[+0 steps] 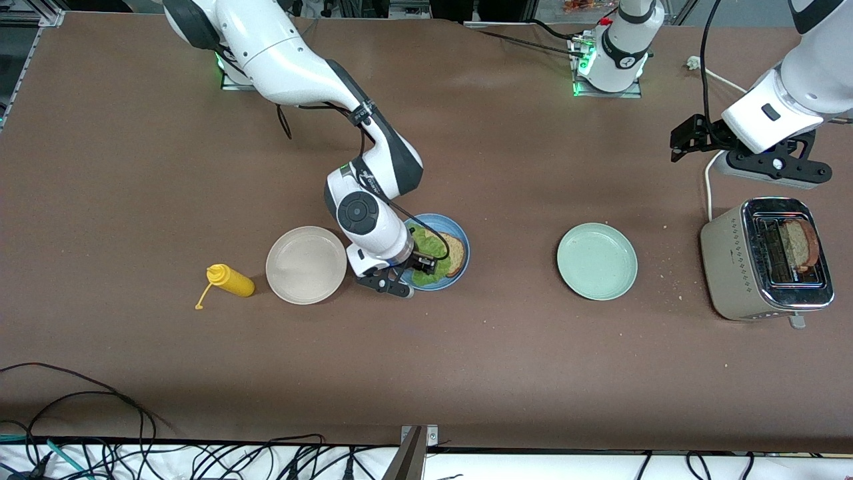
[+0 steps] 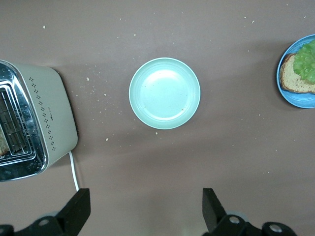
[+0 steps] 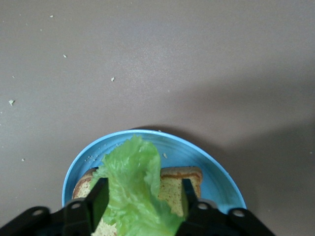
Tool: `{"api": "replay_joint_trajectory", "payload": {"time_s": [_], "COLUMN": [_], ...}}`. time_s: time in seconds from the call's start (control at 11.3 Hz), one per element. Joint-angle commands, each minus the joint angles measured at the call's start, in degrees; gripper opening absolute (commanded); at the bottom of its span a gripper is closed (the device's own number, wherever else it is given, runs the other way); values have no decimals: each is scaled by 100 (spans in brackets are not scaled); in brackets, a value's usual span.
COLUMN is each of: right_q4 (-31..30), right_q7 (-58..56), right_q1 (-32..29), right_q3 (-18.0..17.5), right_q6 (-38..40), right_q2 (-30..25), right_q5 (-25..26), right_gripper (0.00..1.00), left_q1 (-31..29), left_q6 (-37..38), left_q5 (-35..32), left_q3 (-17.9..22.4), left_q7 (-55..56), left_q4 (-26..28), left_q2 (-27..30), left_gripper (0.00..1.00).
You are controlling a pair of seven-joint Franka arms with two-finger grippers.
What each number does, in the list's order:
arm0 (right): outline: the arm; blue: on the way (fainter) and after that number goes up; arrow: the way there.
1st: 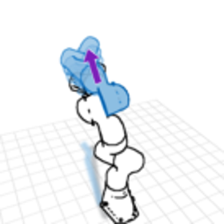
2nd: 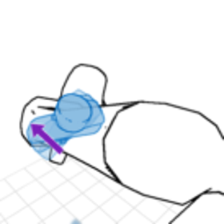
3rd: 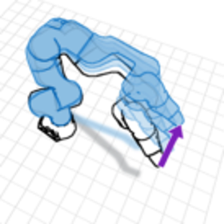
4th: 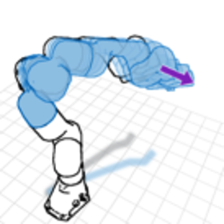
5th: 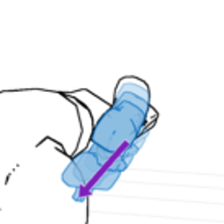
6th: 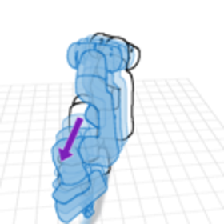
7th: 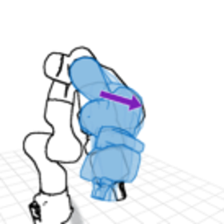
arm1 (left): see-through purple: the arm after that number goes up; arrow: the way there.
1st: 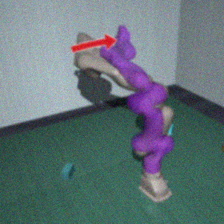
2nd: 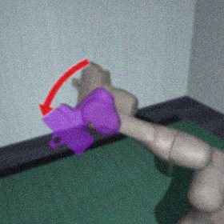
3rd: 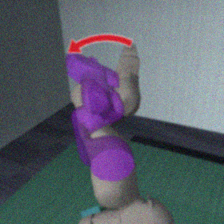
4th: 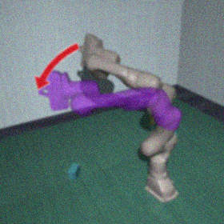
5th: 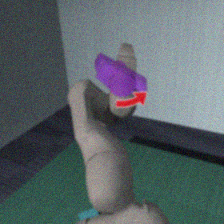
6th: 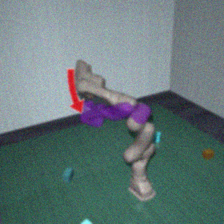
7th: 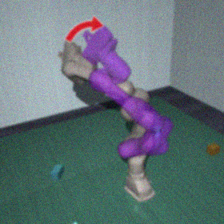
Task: Make sandwich in blue plate with both arms
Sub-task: 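Open the right gripper to release the lettuce on the toast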
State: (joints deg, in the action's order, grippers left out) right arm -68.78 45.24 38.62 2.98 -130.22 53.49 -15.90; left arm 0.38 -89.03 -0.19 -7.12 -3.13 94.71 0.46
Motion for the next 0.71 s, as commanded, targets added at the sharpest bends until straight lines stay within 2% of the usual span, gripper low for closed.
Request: {"api": "replay_joint_trajectory", "payload": {"time_s": [0.0,0.27,0.62], "right_q4": [-92,-521,-1066], "right_q7": [-111,-558,-1971], "right_q1": [23,-126,-722], "right_q3": [36,45,45], "right_q6": [-39,119,970], "right_q2": [-172,-654,-1515], "right_q5": [87,87,87], "right_gripper": [100,100,100], "left_q1": [-29,-20,-29], "left_q6": [105,105,105], "left_q5": [98,98,98], "left_q3": [0,0,-9], "left_q7": [-47,-47,-47], "left_q4": [-128,-128,-128], "left_q2": [-29,-29,-29], "left_gripper": [100,100,100]}}
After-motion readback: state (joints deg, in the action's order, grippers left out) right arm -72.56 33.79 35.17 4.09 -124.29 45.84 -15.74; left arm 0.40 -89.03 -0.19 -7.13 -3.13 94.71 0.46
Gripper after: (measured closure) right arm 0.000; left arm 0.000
